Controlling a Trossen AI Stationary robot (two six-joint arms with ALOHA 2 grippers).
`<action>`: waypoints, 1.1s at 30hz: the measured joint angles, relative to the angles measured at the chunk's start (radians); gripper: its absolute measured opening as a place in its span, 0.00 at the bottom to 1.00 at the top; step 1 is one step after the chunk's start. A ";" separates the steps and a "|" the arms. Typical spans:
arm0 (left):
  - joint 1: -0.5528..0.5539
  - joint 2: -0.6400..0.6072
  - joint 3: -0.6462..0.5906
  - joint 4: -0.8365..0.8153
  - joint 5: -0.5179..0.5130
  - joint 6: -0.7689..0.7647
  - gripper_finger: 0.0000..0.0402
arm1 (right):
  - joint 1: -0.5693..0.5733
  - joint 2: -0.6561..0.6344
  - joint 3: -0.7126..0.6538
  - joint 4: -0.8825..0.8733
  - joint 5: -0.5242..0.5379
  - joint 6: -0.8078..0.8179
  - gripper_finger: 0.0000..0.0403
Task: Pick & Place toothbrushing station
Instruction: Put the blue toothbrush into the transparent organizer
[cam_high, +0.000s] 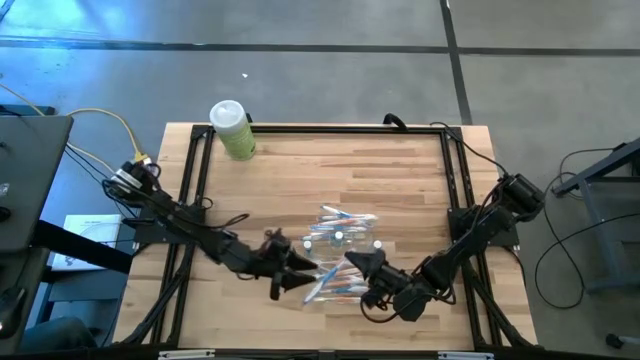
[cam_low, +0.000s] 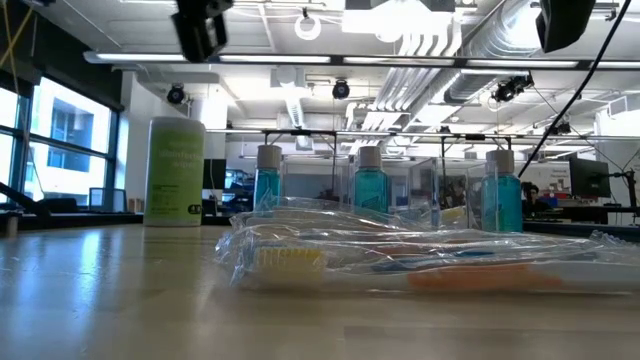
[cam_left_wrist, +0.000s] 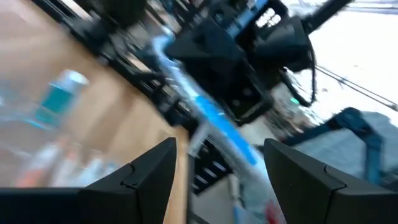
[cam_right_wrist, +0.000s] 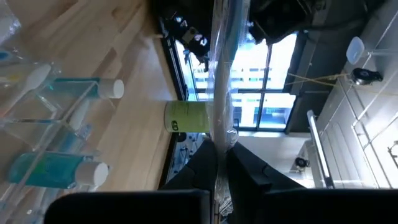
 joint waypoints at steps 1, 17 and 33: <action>0.011 0.014 0.017 0.000 0.046 -0.015 0.59 | 0.000 0.000 0.000 0.000 -0.004 -0.010 0.04; 0.109 0.105 0.088 -0.002 0.244 -0.089 0.59 | -0.022 0.015 0.000 0.018 -0.036 -0.114 0.04; 0.115 0.107 0.086 -0.028 0.247 -0.065 0.59 | -0.055 0.072 0.001 0.090 -0.053 -0.226 0.04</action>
